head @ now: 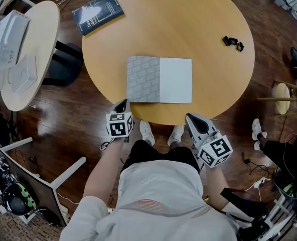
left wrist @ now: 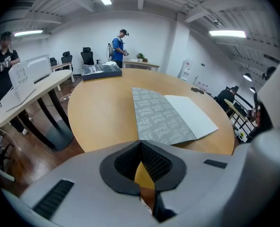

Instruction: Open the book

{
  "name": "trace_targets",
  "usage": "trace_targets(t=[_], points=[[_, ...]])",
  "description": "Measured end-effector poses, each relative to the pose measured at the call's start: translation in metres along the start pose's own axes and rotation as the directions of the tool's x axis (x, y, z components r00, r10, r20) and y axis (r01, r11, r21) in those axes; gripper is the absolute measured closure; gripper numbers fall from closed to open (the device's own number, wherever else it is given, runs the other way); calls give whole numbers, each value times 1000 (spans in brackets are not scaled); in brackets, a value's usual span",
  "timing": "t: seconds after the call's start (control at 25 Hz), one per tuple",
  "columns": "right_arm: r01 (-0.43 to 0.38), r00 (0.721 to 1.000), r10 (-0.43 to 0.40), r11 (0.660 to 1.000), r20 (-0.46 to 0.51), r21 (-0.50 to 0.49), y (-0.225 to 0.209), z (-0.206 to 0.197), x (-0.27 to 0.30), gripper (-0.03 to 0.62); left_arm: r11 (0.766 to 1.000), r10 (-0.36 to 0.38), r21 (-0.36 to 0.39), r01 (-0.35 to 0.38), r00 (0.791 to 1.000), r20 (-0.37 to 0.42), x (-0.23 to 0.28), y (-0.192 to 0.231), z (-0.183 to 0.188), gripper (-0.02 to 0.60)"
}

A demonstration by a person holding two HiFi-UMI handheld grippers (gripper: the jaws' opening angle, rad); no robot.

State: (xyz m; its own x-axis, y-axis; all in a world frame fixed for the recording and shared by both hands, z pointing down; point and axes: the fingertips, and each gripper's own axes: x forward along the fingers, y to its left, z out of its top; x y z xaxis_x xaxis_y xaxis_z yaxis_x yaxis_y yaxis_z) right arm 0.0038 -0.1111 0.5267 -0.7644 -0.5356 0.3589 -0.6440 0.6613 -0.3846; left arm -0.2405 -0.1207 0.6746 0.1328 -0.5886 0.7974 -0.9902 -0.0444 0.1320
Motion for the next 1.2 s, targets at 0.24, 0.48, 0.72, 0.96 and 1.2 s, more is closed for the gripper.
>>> trace_targets(t=[0.24,0.48,0.72,0.96,1.2], points=[[6,1000,-6,1000,8,3,-4,3,0,597,998,26,67,-22,998,-62,9,0,-8,572],[15,1000,-15,1000,6,5,-6,3,-1,596,994,53,103,-42,993,-101,15,-1,-15,572],[14,1000,-14,1000,12,11,-7,3,-2,596,998,40,57,-35,996,-80,8,1,-9,572],[5,1000,-5,1000,29,6,-10,7,-6,597,998,42,-43,-42,999,-6,-20,16,4,572],[-10,998,11,1000,56,-22,-2,25,-3,596,999,-10,-29,14,991,130,-63,5,38,572]])
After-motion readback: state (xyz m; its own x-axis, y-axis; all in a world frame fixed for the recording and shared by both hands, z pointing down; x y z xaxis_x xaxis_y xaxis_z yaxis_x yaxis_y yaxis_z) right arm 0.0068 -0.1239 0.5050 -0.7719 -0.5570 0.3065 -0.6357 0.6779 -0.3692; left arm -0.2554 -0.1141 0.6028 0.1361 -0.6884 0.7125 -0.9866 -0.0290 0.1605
